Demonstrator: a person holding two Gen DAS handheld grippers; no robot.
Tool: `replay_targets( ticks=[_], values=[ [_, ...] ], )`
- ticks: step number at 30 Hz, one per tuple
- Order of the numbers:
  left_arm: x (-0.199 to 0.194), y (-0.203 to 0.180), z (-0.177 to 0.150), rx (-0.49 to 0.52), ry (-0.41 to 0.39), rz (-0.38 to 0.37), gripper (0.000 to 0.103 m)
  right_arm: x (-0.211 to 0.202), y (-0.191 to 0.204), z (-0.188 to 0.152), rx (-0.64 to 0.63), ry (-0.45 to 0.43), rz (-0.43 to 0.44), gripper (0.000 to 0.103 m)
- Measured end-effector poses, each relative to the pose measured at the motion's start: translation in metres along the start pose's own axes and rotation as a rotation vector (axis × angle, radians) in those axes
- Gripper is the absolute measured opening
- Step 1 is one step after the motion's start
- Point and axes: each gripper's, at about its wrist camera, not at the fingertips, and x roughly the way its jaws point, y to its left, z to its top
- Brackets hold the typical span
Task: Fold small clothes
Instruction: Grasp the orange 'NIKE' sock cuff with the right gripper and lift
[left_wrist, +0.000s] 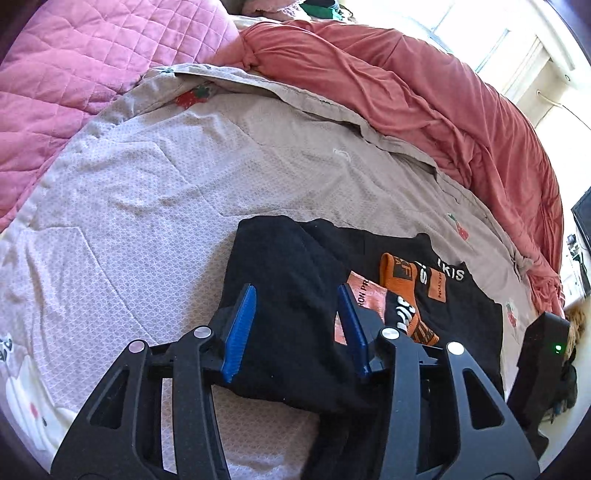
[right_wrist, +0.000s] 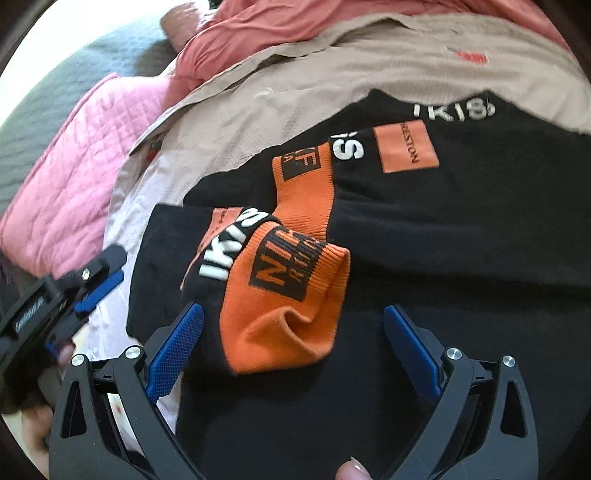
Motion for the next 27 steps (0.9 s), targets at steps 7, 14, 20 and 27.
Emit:
replay_targets(
  ticks=[7, 14, 20, 27],
  values=[
    [0.000, 0.001, 0.004, -0.010, -0.018, 0.006, 0.038, -0.005, 0.008, -0.004, -0.062, -0.034, 0.072, 0.026],
    [-0.006, 0.003, 0.007, -0.004, -0.057, 0.003, 0.040, -0.047, 0.031, 0.001, -0.233, -0.155, 0.074, 0.019],
    [-0.007, 0.003, 0.007, -0.009, -0.075, -0.013, 0.040, -0.097, 0.021, 0.034, -0.306, -0.258, 0.012, 0.009],
    [0.003, -0.015, 0.000, 0.046, -0.048, -0.037, 0.040, -0.138, -0.025, 0.058, -0.319, -0.339, -0.149, 0.009]
  ],
)
